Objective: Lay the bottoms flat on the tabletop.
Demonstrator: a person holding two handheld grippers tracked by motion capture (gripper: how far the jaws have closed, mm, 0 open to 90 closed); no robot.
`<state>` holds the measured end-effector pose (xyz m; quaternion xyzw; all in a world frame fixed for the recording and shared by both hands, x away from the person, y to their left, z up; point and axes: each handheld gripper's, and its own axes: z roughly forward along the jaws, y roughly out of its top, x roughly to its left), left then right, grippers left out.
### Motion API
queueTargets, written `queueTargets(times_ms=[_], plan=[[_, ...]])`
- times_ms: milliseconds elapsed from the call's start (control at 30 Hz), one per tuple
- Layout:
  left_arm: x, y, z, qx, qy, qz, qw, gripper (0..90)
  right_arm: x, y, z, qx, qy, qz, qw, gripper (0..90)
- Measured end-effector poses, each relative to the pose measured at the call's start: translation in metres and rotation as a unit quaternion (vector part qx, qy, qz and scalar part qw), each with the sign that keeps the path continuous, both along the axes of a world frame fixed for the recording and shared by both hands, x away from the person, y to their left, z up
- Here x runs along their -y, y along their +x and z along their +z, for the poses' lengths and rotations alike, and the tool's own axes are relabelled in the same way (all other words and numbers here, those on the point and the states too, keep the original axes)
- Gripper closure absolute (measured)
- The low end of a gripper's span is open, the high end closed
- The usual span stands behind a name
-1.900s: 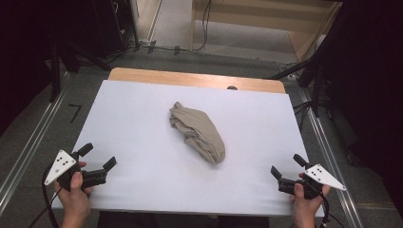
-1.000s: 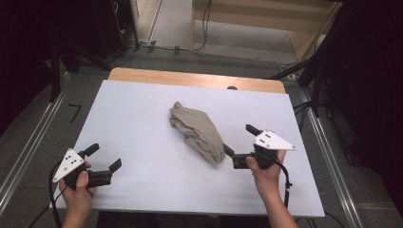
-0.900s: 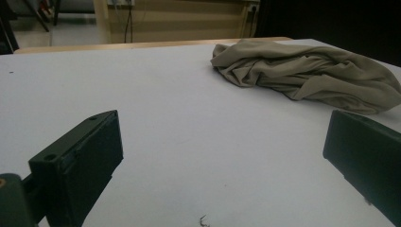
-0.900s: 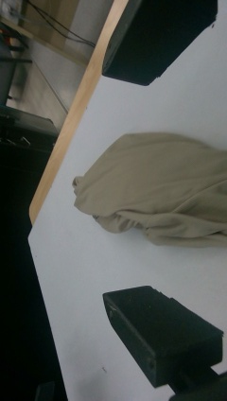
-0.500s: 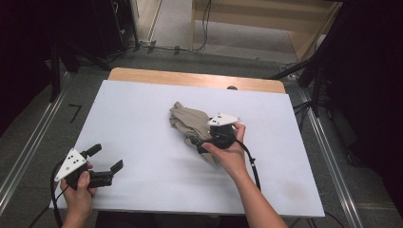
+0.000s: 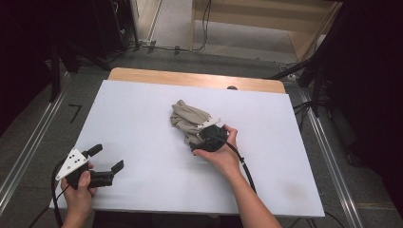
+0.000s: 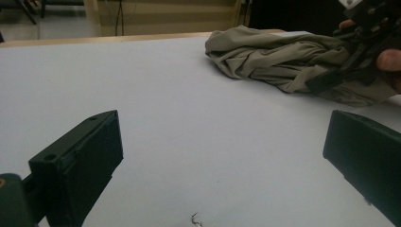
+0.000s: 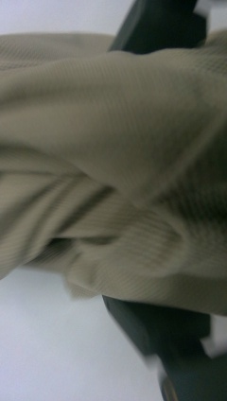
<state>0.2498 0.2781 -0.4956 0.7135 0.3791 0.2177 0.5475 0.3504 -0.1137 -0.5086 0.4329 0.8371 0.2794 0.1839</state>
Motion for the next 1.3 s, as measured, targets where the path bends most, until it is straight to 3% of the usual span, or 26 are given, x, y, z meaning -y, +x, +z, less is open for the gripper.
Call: queueTargets(times_ms=[33,67,133,167,267,433,533,567,600,667,700,733,767,800,833,900,933,967,1000,1033,1067,1133,1167,1233,1300], plan=[[0.001,0.000,0.000,-0.003,-0.002,0.000,1.0000,0.0,0.003,-0.001,-0.001,0.001,0.001,-0.002,1.0000,24.3],[0.002,0.001,0.001,-0.005,-0.005,0.000,1.0000,0.0,0.003,-0.001,-0.001,0.001,0.001,-0.002,1.0000,24.3],[0.009,0.003,0.003,-0.014,-0.020,-0.010,0.9997,0.0,0.010,-0.006,0.005,0.016,0.006,0.000,0.9998,46.9],[0.013,0.003,0.004,-0.015,-0.022,-0.015,0.9995,0.0,0.011,-0.007,0.008,0.020,0.012,0.000,0.9997,51.6],[0.024,0.004,0.006,-0.018,-0.014,-0.027,0.9994,0.0,0.015,-0.015,0.016,0.027,0.038,0.013,0.9988,59.5],[0.056,0.004,0.019,-0.015,-0.006,-0.078,0.9968,0.0,0.009,-0.042,0.033,0.041,0.072,0.055,0.9951,62.3],[0.066,0.001,0.025,-0.012,-0.005,-0.094,0.9955,0.0,0.004,-0.056,0.042,0.045,0.088,0.075,0.9923,62.4],[0.076,-0.001,0.030,-0.009,-0.003,-0.112,0.9937,0.0,0.000,-0.070,0.050,0.045,0.104,0.096,0.9889,62.4],[0.076,-0.001,0.030,-0.009,-0.003,-0.112,0.9937,0.0,0.000,-0.070,0.050,0.045,0.104,0.096,0.9889,62.4],[0.084,-0.003,0.033,-0.011,0.000,-0.129,0.9916,0.0,-0.004,-0.083,0.056,0.037,0.121,0.117,0.9850,61.8],[0.092,-0.002,0.030,-0.017,0.008,-0.140,0.9900,0.0,-0.005,-0.089,0.056,0.016,0.145,0.132,0.9805,56.7],[0.095,-0.001,0.026,-0.024,0.008,-0.141,0.9896,0.0,-0.005,-0.089,0.053,0.002,0.151,0.140,0.9786,48.1],[0.095,-0.001,0.026,-0.024,0.008,-0.141,0.9896,0.0,-0.005,-0.090,0.051,0.007,0.142,0.139,0.9801,34.3],[0.097,0.001,0.023,-0.031,0.010,-0.140,0.9897,0.0,-0.005,-0.090,0.051,0.007,0.142,0.139,0.9801,34.3],[0.103,0.002,0.016,-0.039,0.019,-0.133,0.9902,0.0,-0.002,-0.092,0.050,0.030,0.126,0.117,0.9847,12.7],[0.108,0.001,0.012,-0.045,0.031,-0.140,0.9887,0.0,0.006,-0.095,0.054,0.046,0.154,0.110,0.9808,13.5],[0.108,0.001,0.012,-0.045,0.031,-0.140,0.9887,0.0,0.006,-0.095,0.054,0.046,0.154,0.110,0.9808,13.5],[0.114,0.000,0.010,-0.051,0.039,-0.142,0.9878,0.0,0.008,-0.099,0.058,0.065,0.135,0.119,0.9815,28.5],[0.114,0.000,0.010,-0.051,0.039,-0.142,0.9878,0.0,0.008,-0.099,0.058,0.065,0.135,0.119,0.9815,28.5],[0.116,0.000,0.009,-0.055,0.039,-0.145,0.9872,0.0,0.007,-0.099,0.057,0.066,0.118,0.129,0.9823,41.0],[0.117,0.000,0.008,-0.058,0.038,-0.145,0.9870,2.1,0.004,-0.099,0.052,0.052,0.089,0.140,0.9847,54.4],[0.121,-0.001,0.009,-0.056,0.047,-0.133,0.9884,8.9,0.004,-0.097,0.047,0.044,0.076,0.143,0.9858,72.9],[0.122,-0.002,0.010,-0.052,0.049,-0.127,0.9893,11.1,0.006,-0.096,0.046,0.044,0.084,0.136,0.9862,81.9],[0.121,-0.002,0.012,-0.050,0.049,-0.127,0.9894,14.0,0.010,-0.094,0.047,0.049,0.096,0.131,0.9854,86.2],[0.116,-0.002,0.017,-0.047,0.040,-0.123,0.9904,14.1,0.027,-0.089,0.052,0.061,0.147,0.100,0.9823,87.4]])
